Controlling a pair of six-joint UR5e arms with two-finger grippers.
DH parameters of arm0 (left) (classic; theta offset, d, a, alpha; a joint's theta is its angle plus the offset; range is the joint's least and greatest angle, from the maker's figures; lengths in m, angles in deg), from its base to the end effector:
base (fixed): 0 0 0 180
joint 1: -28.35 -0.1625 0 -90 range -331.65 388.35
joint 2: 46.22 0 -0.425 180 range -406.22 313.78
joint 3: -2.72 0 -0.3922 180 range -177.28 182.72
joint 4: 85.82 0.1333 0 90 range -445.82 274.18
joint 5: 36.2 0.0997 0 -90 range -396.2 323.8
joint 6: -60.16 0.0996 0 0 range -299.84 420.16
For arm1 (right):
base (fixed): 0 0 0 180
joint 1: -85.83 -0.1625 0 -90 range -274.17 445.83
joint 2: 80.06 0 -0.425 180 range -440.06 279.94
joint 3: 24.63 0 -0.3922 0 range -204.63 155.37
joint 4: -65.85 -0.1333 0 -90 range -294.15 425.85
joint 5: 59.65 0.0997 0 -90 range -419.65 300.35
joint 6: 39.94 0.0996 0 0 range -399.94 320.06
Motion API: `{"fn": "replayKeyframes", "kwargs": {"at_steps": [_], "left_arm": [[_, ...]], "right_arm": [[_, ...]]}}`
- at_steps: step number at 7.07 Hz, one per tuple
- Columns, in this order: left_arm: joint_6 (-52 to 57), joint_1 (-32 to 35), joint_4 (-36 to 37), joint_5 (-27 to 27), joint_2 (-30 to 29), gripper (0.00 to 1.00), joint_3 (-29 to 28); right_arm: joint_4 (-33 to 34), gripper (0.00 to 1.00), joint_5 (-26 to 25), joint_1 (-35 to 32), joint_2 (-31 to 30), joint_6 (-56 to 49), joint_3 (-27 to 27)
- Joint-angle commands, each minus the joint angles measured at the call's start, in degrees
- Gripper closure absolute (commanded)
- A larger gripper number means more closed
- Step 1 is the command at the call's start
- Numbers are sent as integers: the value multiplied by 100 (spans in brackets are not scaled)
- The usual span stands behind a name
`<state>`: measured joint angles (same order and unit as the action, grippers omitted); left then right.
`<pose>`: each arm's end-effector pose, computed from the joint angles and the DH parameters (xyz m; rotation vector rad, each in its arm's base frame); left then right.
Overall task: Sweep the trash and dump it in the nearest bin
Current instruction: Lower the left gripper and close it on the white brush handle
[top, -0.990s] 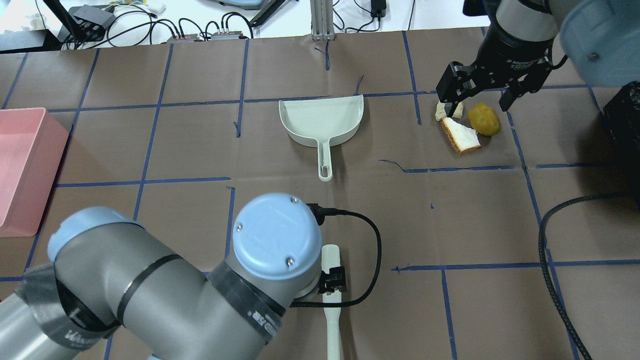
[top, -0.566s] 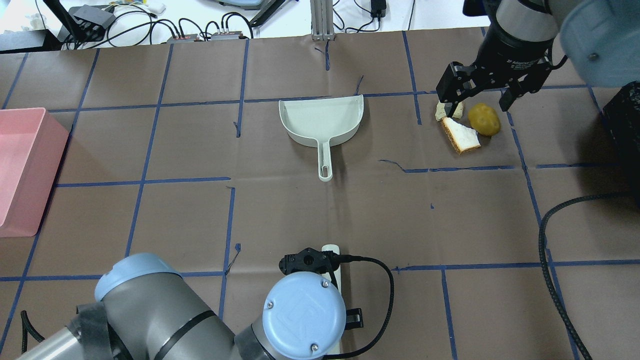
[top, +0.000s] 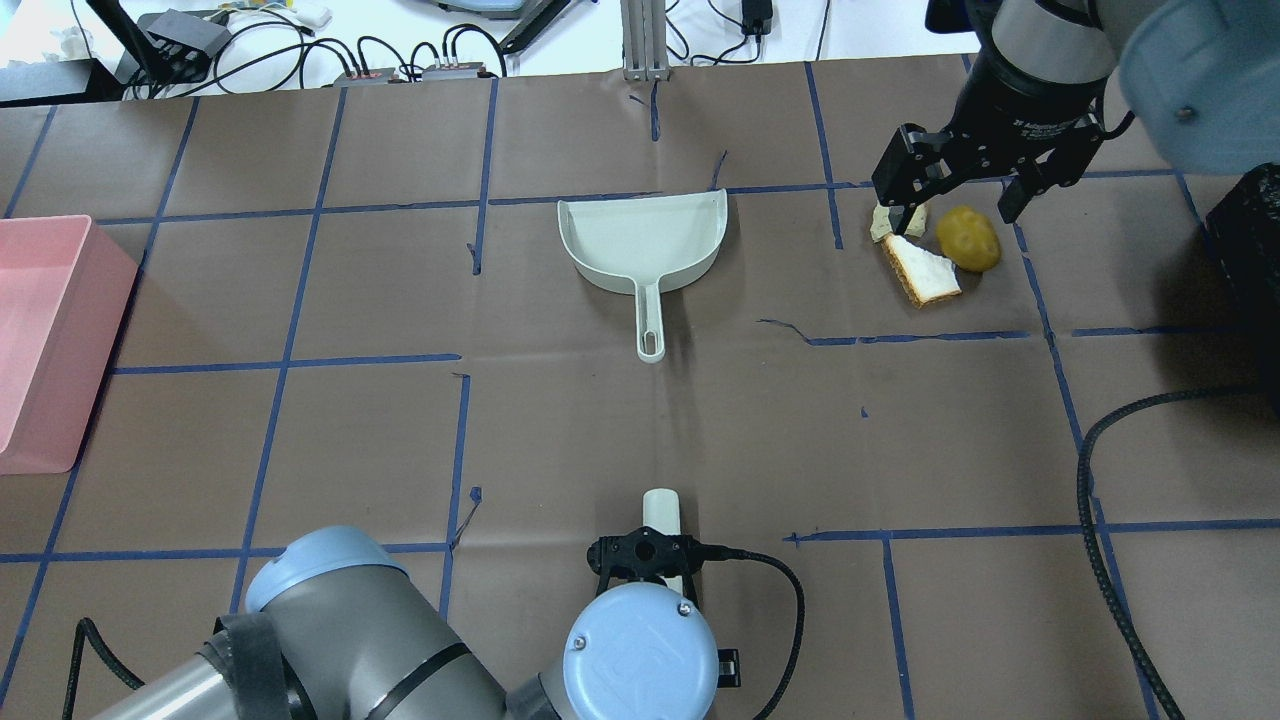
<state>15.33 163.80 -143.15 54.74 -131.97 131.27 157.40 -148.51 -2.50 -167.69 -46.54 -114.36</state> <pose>-0.3698 -0.1793 0.2629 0.0172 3.1098 0.0131 0.1204 -0.5120 0.4722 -0.1341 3.1181 0.0127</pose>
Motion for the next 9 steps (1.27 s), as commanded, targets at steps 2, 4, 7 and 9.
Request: {"fn": "replayKeyframes", "kwargs": {"at_steps": [2, 4, 7, 9], "left_arm": [[-69, 87, 642, -6, -214, 0, 29], [-78, 341, 1323, 142, -337, 1, 344], [-96, 369, 1426, 196, -470, 5, 469], [-506, 377, 1408, 135, -461, 13, 513]], "right_arm": [[3, 0, 0, 0, 0, 0, -1], [3, 0, 0, 0, 0, 0, -1], [3, 0, 0, 0, 0, 0, -1], [3, 0, 0, 0, 0, 0, -1]]}}
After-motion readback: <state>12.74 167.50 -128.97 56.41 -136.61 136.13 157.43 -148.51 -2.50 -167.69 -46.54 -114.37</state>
